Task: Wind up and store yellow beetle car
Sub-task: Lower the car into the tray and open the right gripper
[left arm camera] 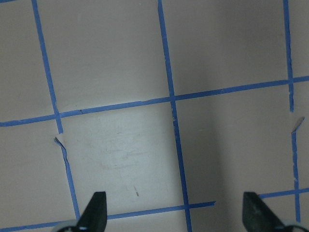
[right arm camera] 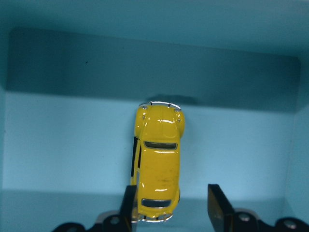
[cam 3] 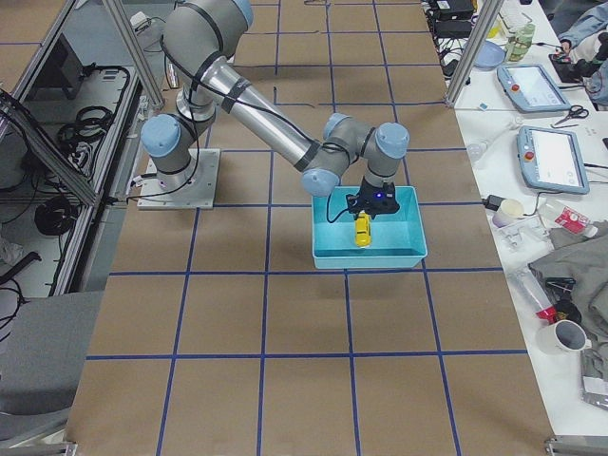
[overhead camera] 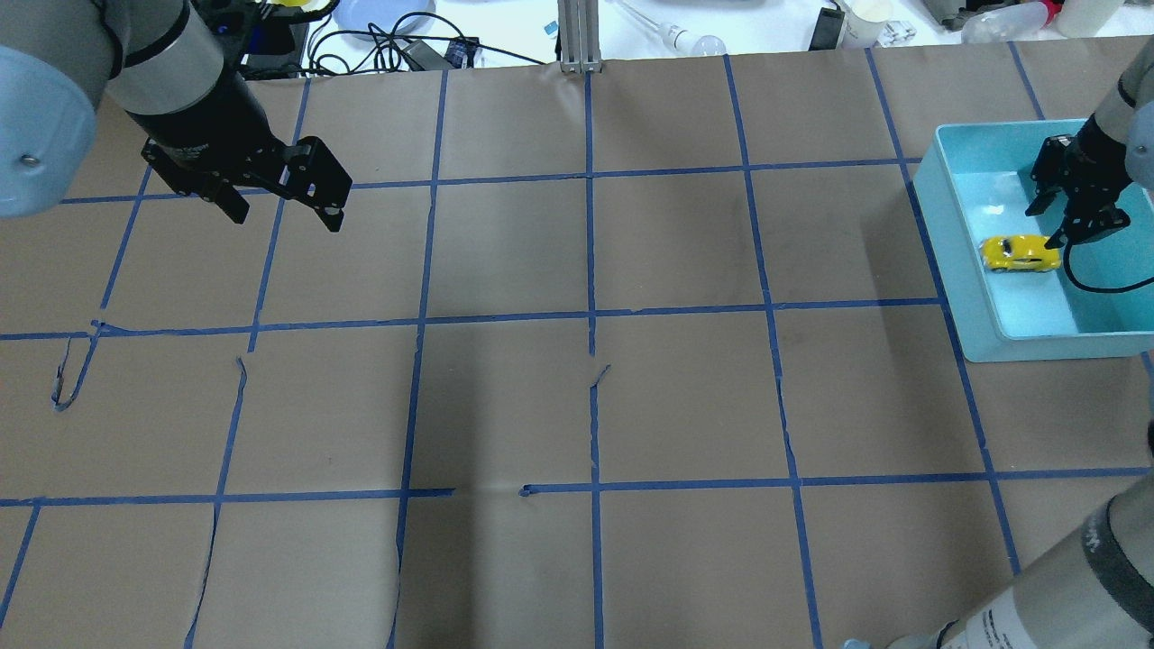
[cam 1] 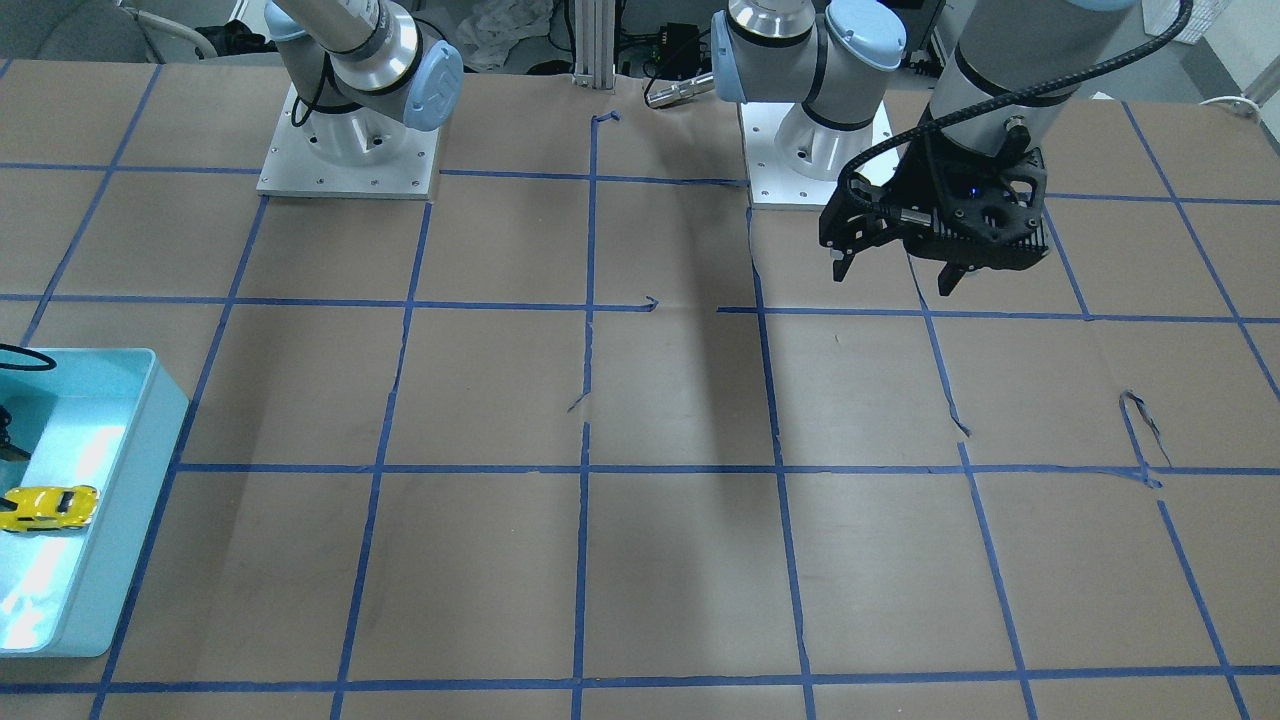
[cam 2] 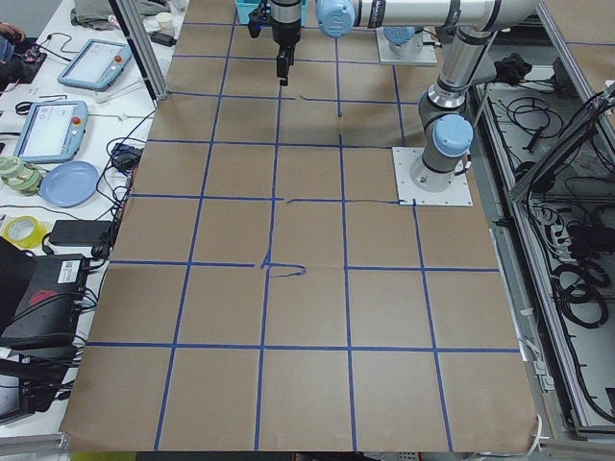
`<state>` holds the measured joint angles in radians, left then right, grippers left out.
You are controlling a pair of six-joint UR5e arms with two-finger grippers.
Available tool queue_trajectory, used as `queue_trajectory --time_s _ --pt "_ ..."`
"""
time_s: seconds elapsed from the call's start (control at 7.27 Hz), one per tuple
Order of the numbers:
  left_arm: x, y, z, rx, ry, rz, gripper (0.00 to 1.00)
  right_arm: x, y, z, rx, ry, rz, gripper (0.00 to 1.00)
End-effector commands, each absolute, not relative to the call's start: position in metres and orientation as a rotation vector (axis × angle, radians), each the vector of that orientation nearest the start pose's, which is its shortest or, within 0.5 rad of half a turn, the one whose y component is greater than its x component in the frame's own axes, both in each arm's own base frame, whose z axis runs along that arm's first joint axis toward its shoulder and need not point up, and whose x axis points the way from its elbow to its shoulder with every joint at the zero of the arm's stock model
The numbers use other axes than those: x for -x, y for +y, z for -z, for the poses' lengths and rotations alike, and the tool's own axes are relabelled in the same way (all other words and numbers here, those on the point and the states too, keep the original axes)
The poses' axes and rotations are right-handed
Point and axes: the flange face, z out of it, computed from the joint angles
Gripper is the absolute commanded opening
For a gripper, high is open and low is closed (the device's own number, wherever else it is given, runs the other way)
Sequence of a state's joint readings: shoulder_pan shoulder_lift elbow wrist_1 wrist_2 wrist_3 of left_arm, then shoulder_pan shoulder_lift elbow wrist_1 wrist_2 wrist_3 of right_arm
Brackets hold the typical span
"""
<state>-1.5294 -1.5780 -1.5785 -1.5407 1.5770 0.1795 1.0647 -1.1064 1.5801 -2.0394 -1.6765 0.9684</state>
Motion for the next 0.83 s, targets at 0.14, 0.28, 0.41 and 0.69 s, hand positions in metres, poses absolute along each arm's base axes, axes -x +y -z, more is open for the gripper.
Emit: queue_trajectory --time_s 0.14,0.28,0.41,0.69 --pt "0.112 -0.501 -0.484 -0.216 3.126 0.025 1.00 0.202 -0.620 -0.303 -2.182 2.378 0.125 1.00" --pt "0.112 -0.501 -0.483 -0.216 3.126 0.023 1.00 0.183 -0.615 -0.352 -2.136 2.380 0.217 1.00" --pt "0.112 -0.501 -0.481 -0.209 3.133 0.019 1.00 0.138 -0.597 -0.398 -2.063 2.446 0.194 1.00" --pt "0.113 -0.496 -0.477 -0.214 3.132 0.007 1.00 0.043 -0.561 -0.450 -1.784 2.684 0.089 1.00"
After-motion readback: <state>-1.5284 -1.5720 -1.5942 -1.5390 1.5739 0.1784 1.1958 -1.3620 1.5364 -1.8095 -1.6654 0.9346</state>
